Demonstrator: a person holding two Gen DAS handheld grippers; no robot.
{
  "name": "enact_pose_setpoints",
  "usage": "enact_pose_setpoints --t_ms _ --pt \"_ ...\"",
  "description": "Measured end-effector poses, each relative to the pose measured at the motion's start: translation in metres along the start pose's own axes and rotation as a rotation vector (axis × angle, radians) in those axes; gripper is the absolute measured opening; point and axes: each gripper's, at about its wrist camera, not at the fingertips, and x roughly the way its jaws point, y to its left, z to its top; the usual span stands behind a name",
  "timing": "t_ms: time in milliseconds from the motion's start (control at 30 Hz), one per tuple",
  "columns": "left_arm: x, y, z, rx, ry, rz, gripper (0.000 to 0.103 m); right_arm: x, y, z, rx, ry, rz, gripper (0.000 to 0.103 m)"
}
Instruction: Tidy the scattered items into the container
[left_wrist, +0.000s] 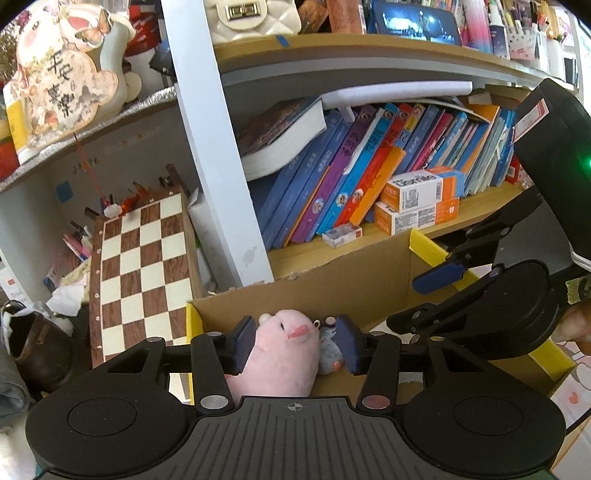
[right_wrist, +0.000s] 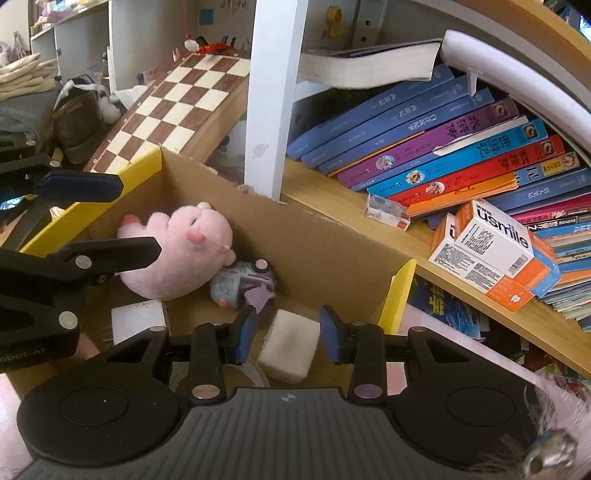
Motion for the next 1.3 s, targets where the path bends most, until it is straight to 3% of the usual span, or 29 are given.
enact_pose_setpoints --t_ms 500,667,1100,1300 --pt "-0.061 -0.01 -0.003 -0.032 -0.056 0.005 0.067 -0.076 0.002 -0.015 0.073 -0.108 0.003 0.049" --pt "-0.078 -0.019 -0.012 -0.036 -0.048 -0.001 0.068 -0.1 0.001 -0.031 0.112 -0.126 -0.002 0.052" --pt "-0.105 -0.041 -0.035 -0.029 -0.016 0.008 0.076 -0.129 0.0 -0.083 0.162 -0.091 -0.035 0.055" --pt "-0.113 -0.043 -0.044 -0.096 -0.003 0.023 0.084 -0.141 -0.002 -0.103 0.213 -0.09 -0.049 0.062"
